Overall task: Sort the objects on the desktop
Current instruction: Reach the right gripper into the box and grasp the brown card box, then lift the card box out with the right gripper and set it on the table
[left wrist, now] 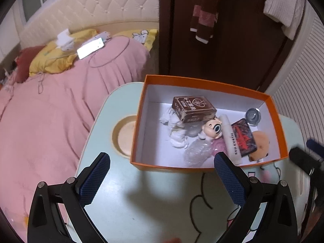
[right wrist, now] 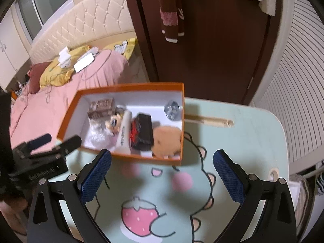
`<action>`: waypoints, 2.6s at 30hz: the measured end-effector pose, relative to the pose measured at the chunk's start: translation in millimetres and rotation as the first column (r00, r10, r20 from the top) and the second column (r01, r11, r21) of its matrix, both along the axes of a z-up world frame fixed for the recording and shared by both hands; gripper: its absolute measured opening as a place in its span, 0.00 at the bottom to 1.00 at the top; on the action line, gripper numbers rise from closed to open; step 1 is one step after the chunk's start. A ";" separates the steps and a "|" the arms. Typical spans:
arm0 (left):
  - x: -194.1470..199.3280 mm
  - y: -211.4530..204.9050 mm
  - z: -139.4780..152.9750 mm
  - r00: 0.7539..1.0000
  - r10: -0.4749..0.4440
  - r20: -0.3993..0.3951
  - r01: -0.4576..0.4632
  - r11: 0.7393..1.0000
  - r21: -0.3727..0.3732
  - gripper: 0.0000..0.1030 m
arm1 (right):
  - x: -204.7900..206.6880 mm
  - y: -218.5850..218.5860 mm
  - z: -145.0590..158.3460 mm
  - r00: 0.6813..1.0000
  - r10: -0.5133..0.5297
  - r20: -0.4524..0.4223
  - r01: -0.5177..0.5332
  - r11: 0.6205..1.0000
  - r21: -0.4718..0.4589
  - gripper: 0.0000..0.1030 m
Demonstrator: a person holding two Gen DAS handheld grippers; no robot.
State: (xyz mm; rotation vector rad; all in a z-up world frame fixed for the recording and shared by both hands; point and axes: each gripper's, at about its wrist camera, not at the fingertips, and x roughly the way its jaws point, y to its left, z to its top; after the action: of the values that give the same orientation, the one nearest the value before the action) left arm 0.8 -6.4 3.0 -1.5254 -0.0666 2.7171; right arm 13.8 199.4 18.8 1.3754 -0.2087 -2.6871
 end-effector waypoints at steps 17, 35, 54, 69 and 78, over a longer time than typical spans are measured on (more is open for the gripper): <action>10.0 -36.9 -12.7 0.999 0.034 0.013 -0.035 0.996 0.082 0.85 | -104.1 -55.5 -0.6 0.981 0.171 0.087 -0.167 0.984 -0.059 0.93; 33.3 -72.1 -21.9 0.999 0.034 -0.035 -0.028 0.986 0.162 0.60 | -128.1 -92.2 -51.7 0.951 0.251 0.181 -0.237 0.967 -0.099 0.65; 5.2 -53.3 20.2 0.989 0.000 -0.149 0.018 0.992 0.124 0.63 | 3.7 -7.4 -8.2 0.953 0.289 -0.093 -0.303 0.930 -0.211 0.55; -48.8 52.0 10.4 0.956 -0.291 -0.026 0.292 0.945 0.148 0.59 | 47.5 4.1 -79.4 0.958 0.284 -0.035 -0.284 0.959 -0.007 0.56; -83.1 66.5 -22.3 0.962 -0.263 0.075 0.252 0.959 0.129 0.49 | 61.4 19.4 -71.5 0.964 0.232 -0.131 -0.238 0.971 -0.025 0.82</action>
State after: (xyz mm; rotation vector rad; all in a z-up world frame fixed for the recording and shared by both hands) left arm -82.4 60.1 -19.2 -1.5075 -0.0274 2.3987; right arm 75.2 218.9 -52.7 1.1334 -0.0810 -2.5457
